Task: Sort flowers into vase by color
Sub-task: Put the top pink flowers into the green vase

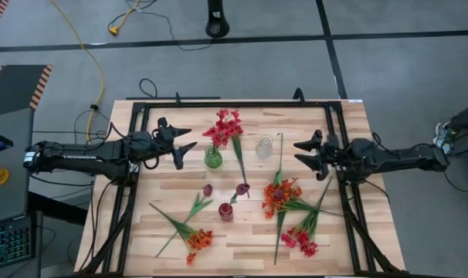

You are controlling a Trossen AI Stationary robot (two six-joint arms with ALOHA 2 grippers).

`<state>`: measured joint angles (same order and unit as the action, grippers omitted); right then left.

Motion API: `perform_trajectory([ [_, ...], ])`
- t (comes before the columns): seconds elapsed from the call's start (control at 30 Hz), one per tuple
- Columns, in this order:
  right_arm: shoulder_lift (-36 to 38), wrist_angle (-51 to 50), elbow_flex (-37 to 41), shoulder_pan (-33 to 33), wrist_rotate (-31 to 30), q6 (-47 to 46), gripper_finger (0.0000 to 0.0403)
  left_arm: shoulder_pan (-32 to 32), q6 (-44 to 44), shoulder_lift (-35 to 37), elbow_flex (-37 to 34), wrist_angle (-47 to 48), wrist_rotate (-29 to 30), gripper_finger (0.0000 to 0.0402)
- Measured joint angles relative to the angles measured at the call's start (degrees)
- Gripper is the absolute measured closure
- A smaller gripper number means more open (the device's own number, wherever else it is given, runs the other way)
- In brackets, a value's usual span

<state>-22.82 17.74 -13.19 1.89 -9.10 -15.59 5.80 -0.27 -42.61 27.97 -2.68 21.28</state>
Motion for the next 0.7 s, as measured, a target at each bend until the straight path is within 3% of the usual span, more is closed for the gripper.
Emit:
perform_trajectory([
  [0.27,-17.6,-1.9,-10.5,1.3,0.3,0.0,0.0158,0.0,0.0,0.0,0.0,0.6,0.0,0.0166],
  [0.5,-31.3,-9.3,-21.4,4.6,0.0,-0.1,0.0159,0.0,-0.3,0.0,0.0,0.7,0.0,0.0166],
  [0.7,-42.4,-16.4,-29.8,5.6,-2.2,-6.3,0.0159,0.0,-1.0,0.0,0.0,1.4,0.0,0.0166],
])
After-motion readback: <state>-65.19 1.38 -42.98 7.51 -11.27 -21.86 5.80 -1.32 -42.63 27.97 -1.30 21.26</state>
